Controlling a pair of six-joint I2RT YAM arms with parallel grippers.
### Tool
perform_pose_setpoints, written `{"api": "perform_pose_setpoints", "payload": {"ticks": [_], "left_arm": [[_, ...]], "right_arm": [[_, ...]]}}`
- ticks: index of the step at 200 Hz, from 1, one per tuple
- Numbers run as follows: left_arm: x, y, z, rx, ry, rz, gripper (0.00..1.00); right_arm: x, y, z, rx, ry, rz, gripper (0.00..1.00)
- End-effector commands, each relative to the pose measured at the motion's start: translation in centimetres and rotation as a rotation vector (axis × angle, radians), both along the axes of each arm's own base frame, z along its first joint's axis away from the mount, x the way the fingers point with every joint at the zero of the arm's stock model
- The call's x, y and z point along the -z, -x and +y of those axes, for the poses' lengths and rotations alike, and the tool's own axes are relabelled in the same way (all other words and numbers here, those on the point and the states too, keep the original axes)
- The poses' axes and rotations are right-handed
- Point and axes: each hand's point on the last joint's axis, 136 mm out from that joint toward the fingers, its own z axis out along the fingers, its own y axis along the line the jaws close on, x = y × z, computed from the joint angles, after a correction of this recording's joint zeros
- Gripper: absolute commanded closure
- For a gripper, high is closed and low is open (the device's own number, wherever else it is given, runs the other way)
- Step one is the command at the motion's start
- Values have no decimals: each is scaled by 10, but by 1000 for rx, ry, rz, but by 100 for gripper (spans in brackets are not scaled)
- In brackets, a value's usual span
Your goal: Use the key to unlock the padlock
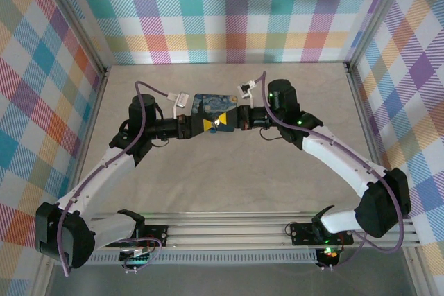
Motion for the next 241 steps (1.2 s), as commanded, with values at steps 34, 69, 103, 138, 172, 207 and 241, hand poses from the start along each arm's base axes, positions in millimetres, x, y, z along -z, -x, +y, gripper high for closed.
{"api": "perform_pose_setpoints", "payload": {"ticks": [34,69,103,138,172,207,241], "left_arm": [[-13,4,-3,39,51,-16,70],[-11,7,-7,59,52,-5,70],[-15,11,-12,85,59,-13,70],[-14,13,-16,105,58,-13,73],[-13,14,-19,116,58,-8,80],[-11,13,-19,117,56,-6,91],[-10,13,-20,111,54,-5,100]], "right_arm": [[-19,18,3,-111,-40,-46,100],[-23,21,4,-126,-56,-52,100],[-24,23,4,-135,-64,-51,100],[-25,24,4,-144,-71,-51,100],[-25,24,5,-148,-74,-51,100],[-21,25,6,-164,-74,-37,100],[-18,25,7,-173,-72,-33,100]]}}
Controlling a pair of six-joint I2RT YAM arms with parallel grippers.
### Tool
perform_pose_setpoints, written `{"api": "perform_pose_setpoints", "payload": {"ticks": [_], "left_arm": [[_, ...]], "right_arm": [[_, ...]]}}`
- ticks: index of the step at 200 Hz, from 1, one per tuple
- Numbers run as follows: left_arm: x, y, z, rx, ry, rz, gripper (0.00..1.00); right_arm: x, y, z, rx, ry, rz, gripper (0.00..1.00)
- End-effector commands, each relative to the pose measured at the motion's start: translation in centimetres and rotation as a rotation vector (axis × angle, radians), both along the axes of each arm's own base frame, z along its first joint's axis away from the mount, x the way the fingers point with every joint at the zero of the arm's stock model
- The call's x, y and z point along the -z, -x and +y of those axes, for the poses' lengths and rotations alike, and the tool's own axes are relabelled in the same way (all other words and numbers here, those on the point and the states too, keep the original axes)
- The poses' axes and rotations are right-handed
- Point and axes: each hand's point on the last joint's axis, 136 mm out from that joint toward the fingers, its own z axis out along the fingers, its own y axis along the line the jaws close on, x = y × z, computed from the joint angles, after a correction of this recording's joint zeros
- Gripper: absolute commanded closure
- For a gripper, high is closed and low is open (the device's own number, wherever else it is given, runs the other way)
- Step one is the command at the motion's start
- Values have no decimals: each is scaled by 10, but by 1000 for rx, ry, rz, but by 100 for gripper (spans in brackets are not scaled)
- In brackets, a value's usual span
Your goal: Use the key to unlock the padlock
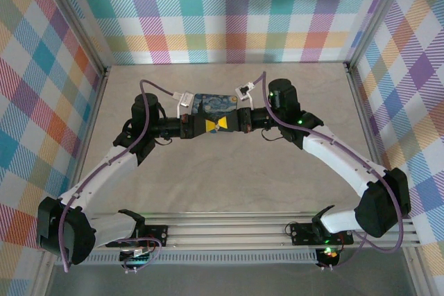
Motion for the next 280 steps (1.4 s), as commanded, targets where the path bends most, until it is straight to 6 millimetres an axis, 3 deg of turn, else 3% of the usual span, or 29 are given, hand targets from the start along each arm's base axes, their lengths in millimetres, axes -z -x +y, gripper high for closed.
{"api": "perform_pose_setpoints", "payload": {"ticks": [1,53,70,101,116,153,213,236,280], "left_arm": [[-3,2,-5,19,6,-21,100],[-3,0,-3,-4,3,-27,100],[-2,-4,-2,-33,-6,-23,100],[7,-10,1,-81,-29,-14,100],[10,-11,3,-99,-40,-14,100],[11,-11,6,-123,-65,-38,100],[7,-11,8,-128,-76,-60,100],[4,-11,10,-141,-79,-79,100],[2,-12,14,-176,-94,-103,100]], "right_arm": [[-11,7,4,-60,-39,-31,100],[-7,3,4,-35,-29,-25,98],[-6,0,3,-5,-24,-17,88],[-1,-12,-5,114,3,12,59],[1,-18,-11,180,0,24,52],[0,-23,-14,233,-49,65,52],[6,-20,10,165,-56,101,48],[19,-20,14,163,-17,123,48],[53,-23,2,239,95,175,48]]}}
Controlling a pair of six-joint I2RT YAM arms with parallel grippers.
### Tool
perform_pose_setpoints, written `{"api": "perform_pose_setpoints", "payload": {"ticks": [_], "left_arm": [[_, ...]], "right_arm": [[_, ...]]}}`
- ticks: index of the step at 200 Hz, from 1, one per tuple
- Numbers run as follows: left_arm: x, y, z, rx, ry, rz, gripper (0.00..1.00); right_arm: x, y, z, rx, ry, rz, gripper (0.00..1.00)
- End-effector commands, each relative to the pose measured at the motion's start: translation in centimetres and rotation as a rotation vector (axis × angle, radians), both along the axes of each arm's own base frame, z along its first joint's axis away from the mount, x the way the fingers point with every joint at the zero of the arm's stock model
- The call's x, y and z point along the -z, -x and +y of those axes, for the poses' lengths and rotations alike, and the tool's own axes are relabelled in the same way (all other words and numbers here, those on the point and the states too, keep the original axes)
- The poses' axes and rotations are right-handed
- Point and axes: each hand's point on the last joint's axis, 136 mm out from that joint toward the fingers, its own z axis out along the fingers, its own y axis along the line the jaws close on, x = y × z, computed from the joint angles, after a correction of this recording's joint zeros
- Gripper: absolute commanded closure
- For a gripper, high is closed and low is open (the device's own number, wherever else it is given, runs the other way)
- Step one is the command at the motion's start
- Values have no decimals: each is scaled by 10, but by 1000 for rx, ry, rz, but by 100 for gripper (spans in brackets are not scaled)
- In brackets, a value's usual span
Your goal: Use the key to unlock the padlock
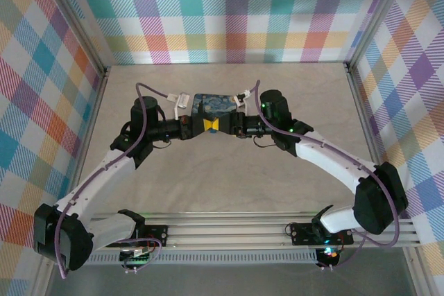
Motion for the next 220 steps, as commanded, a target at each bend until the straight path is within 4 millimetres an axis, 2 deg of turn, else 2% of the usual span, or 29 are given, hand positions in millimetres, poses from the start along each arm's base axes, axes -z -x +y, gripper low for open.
{"api": "perform_pose_setpoints", "payload": {"ticks": [1,36,56,70,94,129,176,220], "left_arm": [[-12,3,1,-7,-4,-63,100],[-12,2,1,-16,-6,-69,100],[-11,0,2,-22,-9,-68,100],[-10,1,2,-18,-11,-68,100],[-8,2,1,-8,-19,-66,100],[-7,3,1,2,-33,-69,100],[-8,4,1,6,-33,-75,100],[-8,5,2,-2,-37,-78,100]], "right_arm": [[7,-4,-7,47,55,1,48],[23,-2,-20,106,107,37,49],[25,-2,-25,128,117,46,49],[18,-2,-26,134,98,33,48],[-5,-3,-23,129,29,-12,47],[-33,-5,-10,77,-54,-43,45],[-32,-10,5,34,-62,-19,44],[-25,-9,7,25,-54,-5,46]]}}
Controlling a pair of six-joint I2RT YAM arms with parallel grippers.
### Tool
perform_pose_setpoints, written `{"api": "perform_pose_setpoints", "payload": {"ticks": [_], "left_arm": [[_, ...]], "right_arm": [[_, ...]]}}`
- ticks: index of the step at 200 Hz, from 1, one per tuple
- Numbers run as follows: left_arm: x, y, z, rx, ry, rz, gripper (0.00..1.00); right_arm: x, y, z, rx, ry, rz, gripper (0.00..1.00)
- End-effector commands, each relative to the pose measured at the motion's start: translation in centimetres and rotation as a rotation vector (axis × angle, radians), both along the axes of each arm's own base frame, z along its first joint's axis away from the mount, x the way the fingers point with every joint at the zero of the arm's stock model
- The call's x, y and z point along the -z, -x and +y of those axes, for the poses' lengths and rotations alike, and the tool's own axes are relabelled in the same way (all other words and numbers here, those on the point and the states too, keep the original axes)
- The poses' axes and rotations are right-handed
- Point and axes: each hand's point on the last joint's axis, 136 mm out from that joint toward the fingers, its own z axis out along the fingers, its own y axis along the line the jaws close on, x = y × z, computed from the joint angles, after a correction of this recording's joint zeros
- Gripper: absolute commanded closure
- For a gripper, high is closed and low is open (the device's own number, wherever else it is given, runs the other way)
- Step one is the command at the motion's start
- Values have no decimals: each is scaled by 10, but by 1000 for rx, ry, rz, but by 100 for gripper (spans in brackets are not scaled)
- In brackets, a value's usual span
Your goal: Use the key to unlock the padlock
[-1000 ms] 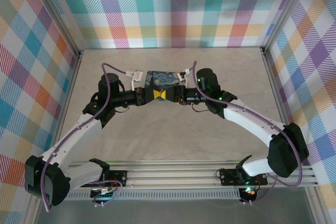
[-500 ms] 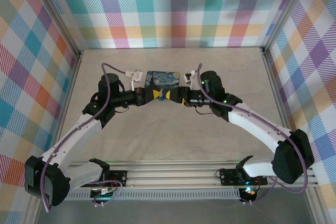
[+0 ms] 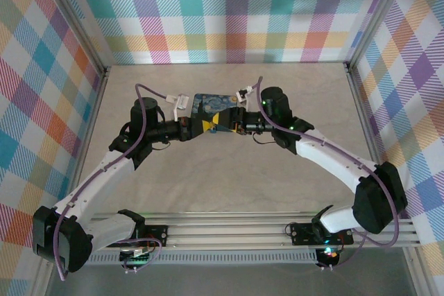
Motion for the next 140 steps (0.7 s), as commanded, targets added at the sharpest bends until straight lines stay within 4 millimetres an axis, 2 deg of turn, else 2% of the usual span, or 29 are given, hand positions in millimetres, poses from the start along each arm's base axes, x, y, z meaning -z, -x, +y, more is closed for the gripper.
{"api": "perform_pose_setpoints", "payload": {"ticks": [1,88,140], "left_arm": [[-16,6,-2,22,8,-60,100],[-19,1,0,-10,10,-79,100],[-22,2,2,-20,12,-92,100]], "right_arm": [[-16,2,5,-27,-39,-27,45],[3,7,1,-11,-10,9,46],[25,7,-1,2,24,63,47]]}}
